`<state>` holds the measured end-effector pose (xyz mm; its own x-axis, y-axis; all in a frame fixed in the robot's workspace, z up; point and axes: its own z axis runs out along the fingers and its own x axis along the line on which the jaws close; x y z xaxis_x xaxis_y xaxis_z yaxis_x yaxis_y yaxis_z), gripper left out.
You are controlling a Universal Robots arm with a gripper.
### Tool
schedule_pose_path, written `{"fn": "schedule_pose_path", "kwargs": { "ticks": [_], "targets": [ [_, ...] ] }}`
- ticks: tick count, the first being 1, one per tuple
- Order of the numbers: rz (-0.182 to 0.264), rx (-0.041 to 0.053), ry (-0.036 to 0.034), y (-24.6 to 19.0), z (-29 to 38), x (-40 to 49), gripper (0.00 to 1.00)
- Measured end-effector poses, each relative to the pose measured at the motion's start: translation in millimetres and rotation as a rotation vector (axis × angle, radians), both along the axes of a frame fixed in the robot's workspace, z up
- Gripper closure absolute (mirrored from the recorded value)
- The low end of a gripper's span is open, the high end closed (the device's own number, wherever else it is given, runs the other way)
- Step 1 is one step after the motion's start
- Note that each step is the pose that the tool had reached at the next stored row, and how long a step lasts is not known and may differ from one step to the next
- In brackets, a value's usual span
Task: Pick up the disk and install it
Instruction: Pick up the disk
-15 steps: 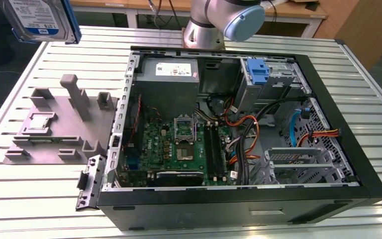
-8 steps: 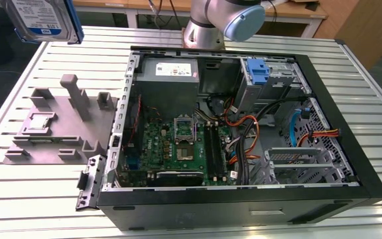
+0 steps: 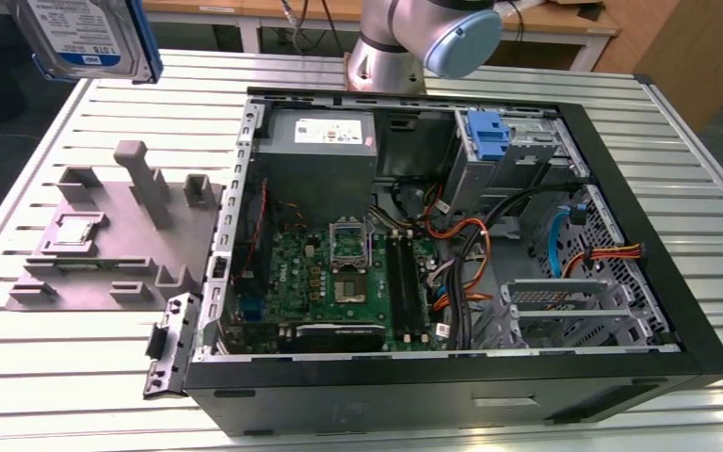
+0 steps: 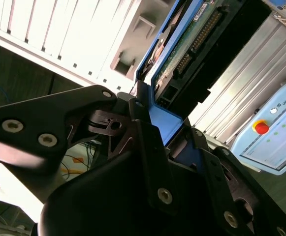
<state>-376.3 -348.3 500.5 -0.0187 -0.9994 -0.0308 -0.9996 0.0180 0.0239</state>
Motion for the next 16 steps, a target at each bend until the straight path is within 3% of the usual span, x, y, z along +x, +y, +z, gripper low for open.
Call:
{"fn": "schedule_pose_path", "kwargs": {
  "ticks": [16],
  "targets": [
    [0.0, 0.0, 0.0, 0.0, 0.0, 8.8, 0.63]
  ]
}}
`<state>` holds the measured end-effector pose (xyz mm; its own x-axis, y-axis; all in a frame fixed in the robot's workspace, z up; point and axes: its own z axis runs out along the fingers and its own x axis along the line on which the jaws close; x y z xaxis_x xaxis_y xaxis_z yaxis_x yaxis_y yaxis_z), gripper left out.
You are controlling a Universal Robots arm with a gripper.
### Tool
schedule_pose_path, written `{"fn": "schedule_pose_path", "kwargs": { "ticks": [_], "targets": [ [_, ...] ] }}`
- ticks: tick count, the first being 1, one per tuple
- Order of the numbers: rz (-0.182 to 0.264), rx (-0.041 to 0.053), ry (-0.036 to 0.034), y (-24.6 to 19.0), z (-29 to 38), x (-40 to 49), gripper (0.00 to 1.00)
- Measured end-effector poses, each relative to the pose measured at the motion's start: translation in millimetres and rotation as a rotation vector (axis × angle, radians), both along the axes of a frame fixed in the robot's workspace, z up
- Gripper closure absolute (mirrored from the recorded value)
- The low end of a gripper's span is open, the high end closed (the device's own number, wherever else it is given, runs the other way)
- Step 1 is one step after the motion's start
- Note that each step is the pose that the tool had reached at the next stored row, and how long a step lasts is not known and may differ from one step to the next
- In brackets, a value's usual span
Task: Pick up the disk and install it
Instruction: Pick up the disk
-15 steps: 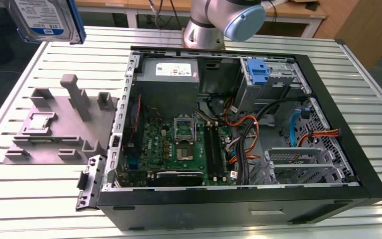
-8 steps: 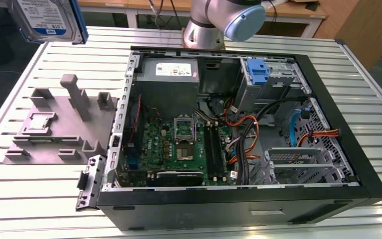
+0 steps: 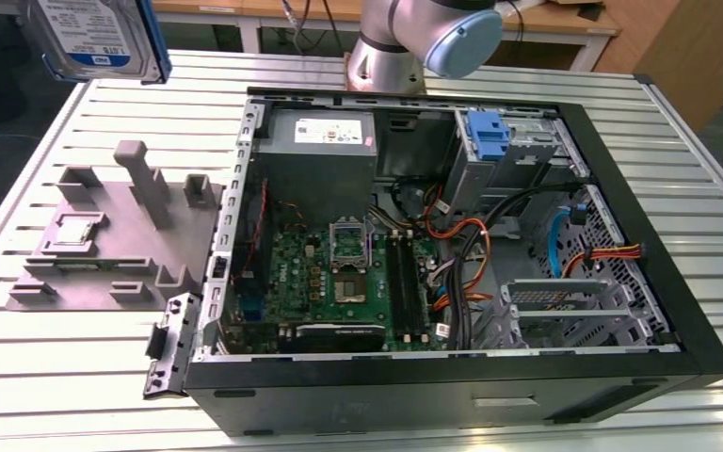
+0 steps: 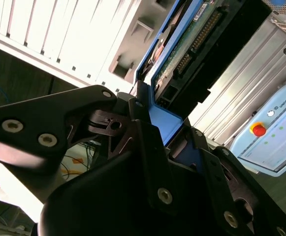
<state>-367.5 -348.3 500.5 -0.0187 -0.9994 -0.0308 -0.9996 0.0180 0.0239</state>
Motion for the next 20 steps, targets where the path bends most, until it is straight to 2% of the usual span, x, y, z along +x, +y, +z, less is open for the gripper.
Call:
{"fn": "schedule_pose_path", "kwargs": {
  "ticks": [20],
  "targets": [
    [0.0, 0.0, 0.0, 0.0, 0.0, 10.5, 0.63]
  ]
}}
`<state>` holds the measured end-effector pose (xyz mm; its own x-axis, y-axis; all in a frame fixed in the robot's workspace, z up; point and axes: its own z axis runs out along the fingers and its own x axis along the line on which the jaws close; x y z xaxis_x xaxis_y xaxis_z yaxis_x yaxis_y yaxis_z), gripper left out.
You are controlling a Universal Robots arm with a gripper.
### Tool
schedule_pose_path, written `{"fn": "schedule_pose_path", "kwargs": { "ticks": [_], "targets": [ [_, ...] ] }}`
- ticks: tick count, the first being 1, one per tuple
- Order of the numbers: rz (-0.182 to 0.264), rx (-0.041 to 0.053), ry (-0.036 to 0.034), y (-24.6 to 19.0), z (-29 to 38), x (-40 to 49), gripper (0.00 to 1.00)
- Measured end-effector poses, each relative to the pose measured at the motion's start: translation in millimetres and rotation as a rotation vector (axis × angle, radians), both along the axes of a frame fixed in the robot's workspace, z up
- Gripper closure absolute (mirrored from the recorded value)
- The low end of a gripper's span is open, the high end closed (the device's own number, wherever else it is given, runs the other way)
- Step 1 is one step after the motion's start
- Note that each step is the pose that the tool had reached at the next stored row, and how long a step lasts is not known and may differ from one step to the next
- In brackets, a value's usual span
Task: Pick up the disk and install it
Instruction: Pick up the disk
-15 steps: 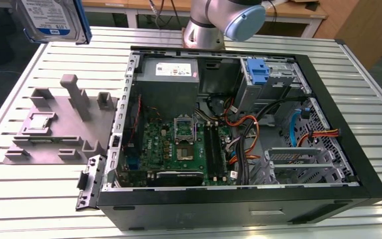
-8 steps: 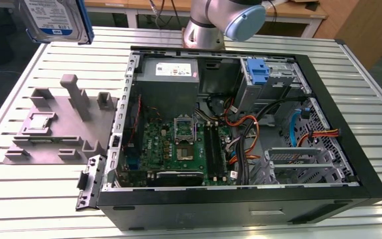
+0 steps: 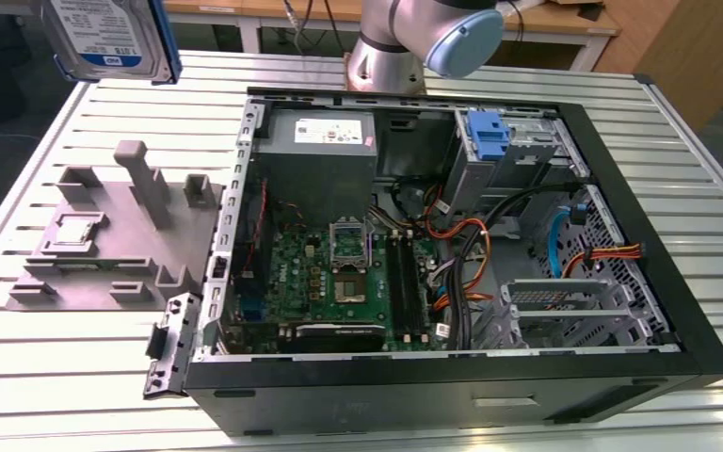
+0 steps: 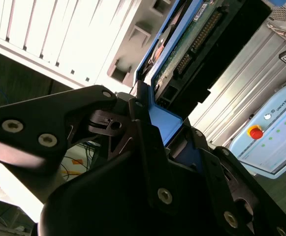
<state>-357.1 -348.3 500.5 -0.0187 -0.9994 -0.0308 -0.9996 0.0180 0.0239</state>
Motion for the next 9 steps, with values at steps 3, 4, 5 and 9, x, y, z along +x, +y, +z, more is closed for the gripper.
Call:
{"fn": "schedule_pose_path", "kwargs": {
  "ticks": [3, 4, 5, 9],
  "targets": [
    [0.0, 0.0, 0.0001, 0.0, 0.0, 1.5, 0.63],
    [0.0, 0.0, 0.0, 0.0, 0.0, 2.0, 0.63],
    [0.0, 0.0, 0.0, 0.0, 0.0, 2.5, 0.63],
    [0.0, 0.0, 0.0, 0.0, 0.0, 4.5, 0.63]
  ]
}}
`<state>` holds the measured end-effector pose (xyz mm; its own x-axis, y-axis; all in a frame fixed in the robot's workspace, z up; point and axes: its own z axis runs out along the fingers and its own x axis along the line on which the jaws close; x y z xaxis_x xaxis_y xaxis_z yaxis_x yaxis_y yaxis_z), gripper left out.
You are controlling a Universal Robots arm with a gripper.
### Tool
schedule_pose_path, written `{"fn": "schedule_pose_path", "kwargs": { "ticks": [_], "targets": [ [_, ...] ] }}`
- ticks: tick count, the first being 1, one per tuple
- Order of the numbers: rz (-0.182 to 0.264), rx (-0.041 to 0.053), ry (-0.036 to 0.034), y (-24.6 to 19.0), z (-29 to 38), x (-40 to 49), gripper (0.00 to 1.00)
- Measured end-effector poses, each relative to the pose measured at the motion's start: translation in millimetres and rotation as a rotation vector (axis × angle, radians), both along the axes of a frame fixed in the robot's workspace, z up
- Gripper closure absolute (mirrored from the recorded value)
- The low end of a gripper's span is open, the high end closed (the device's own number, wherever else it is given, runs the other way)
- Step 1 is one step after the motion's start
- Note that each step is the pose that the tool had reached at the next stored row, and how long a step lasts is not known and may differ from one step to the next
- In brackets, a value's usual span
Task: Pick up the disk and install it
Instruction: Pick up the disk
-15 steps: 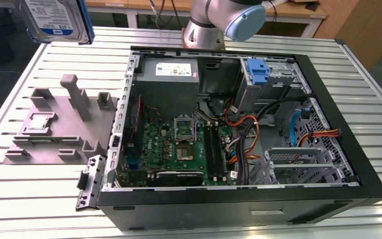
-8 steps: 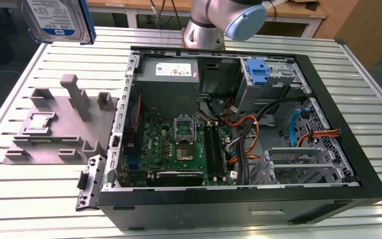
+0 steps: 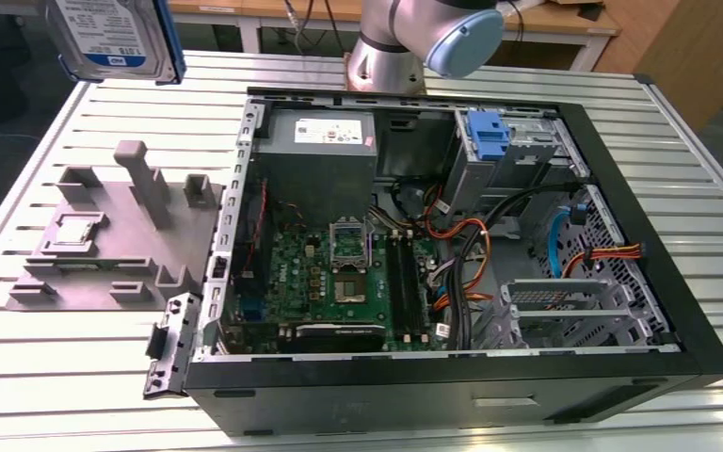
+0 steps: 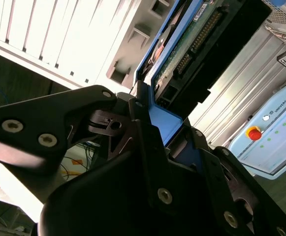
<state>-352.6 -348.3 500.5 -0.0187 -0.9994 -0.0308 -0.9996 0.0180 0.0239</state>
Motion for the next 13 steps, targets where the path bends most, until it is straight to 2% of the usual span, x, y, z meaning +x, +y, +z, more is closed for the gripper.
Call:
{"fn": "schedule_pose_path", "kwargs": {
  "ticks": [13],
  "targets": [
    [0.0, 0.0, 0.0, 0.0, 0.0, 6.6, 0.63]
  ]
}}
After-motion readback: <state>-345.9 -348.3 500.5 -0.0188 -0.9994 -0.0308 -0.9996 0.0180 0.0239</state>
